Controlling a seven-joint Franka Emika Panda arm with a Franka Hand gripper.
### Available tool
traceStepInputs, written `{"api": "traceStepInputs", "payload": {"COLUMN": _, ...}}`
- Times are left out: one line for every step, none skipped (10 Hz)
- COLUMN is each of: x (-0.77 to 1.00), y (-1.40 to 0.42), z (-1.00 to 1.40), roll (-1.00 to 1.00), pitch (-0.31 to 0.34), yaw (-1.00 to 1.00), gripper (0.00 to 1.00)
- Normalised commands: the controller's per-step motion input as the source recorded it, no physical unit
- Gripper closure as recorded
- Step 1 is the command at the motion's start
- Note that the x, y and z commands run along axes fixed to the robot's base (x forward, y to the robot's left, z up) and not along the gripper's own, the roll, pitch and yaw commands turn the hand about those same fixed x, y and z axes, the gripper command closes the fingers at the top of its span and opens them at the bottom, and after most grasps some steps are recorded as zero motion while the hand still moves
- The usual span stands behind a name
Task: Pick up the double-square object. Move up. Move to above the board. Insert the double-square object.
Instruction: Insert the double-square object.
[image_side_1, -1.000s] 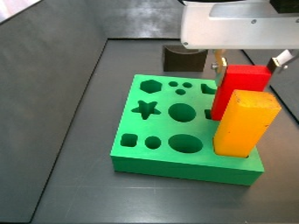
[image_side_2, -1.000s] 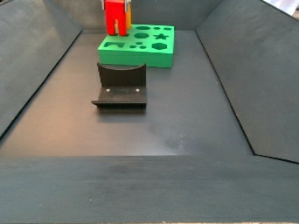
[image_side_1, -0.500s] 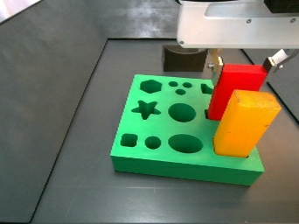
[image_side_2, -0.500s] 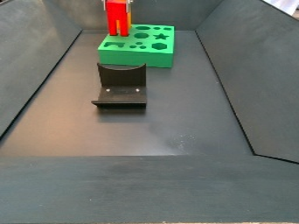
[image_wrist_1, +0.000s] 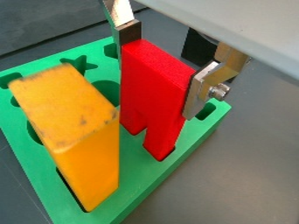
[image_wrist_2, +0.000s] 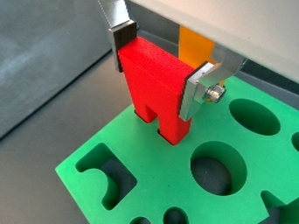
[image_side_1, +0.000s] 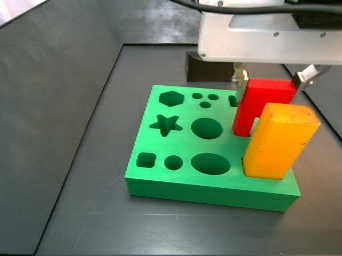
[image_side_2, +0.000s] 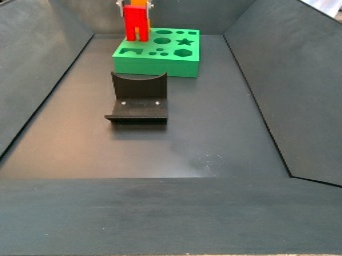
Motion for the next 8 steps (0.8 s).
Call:
{"api": "traceStepInputs", "payload": {"x": -0.07, "y": 0.0, "z": -0.34, "roll": 0.12, "pitch": 0.014, "yaw": 0.0, "gripper": 1.0}}
{"api": "traceStepInputs", "payload": {"x": 0.03, "y": -0.15, "z": -0.72, "roll": 0.21, "pitch": 0.053, "yaw": 0.0, "gripper": 1.0}}
{"api": "traceStepInputs", "payload": {"x": 0.26, "y": -0.2, "z": -0.84, "roll": 0.21, "pitch": 0.026, "yaw": 0.0, "gripper": 1.0}}
{"api": "traceStepInputs", "payload": {"x": 0.32, "y": -0.21, "z": -0.91, "roll": 0.17, "pitch": 0.02, "yaw": 0.0, "gripper": 1.0}}
{"api": "traceStepInputs", "payload": {"x": 0.45, "y": -0.17, "z": -0.9, "roll": 0.14, "pitch": 0.073, "yaw": 0.0, "gripper": 1.0}}
{"api": "traceStepInputs", "payload": {"x": 0.0, "y": 0.0, "z": -0.09, "roll": 0.02, "pitch": -0.07, "yaw": 0.0, "gripper": 1.0}}
{"api": "traceStepInputs", "payload": {"x": 0.0, "y": 0.0, "z": 0.0, "roll": 0.0, "pitch": -0.009, "yaw": 0.0, "gripper": 1.0}}
{"api": "traceStepInputs", "payload": {"x": 0.0, "y": 0.0, "z": 0.0, "roll": 0.0, "pitch": 0.0, "yaw": 0.0, "gripper": 1.0}}
